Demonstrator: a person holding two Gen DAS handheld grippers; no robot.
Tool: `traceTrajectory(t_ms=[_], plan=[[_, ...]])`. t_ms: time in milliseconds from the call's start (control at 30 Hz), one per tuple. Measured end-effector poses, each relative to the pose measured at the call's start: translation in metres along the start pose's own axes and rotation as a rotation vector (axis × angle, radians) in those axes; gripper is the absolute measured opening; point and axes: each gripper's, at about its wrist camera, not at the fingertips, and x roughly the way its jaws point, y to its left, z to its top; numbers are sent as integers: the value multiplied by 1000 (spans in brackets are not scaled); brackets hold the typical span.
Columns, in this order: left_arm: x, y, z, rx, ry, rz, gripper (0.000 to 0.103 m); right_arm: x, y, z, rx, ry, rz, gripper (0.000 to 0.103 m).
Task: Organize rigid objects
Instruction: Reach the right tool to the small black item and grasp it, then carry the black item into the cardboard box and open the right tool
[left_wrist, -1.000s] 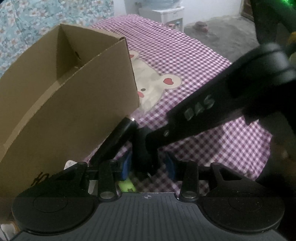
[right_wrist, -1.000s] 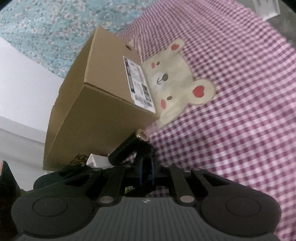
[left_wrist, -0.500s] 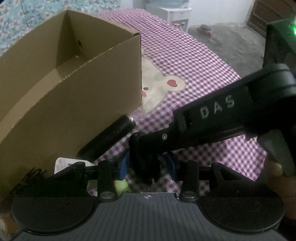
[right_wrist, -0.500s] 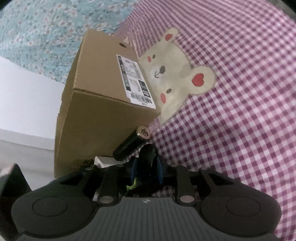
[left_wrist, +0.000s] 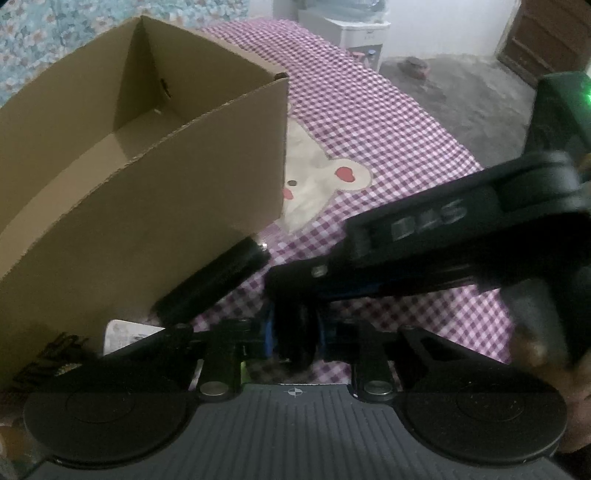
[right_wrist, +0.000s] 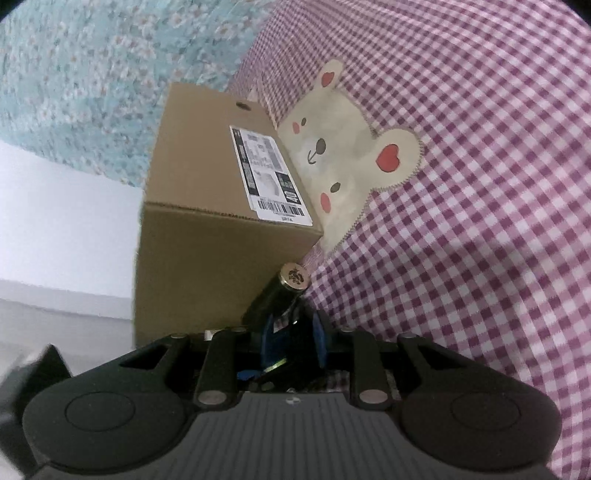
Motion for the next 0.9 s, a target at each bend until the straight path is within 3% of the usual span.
traceTrajectory(t_ms=[167, 333, 600, 733, 900], plan=[[-10, -4, 1, 4, -35, 10, 20, -5, 15, -4, -43, -24, -38, 21], [-44, -14, 4, 26, -127, 18, 20, -29, 42, -10, -115, -92, -52, 21], [-136, 21, 10, -100, -340, 57, 20, -62, 155, -20, -418, -187, -43, 21], [-160, 68, 16, -216, -349, 127, 20, -33, 209, -4, -518, -129, 19, 21], [-136, 131, 21, -390, -221, 195, 20, 52, 236, 32, -462, 68, 44, 21]])
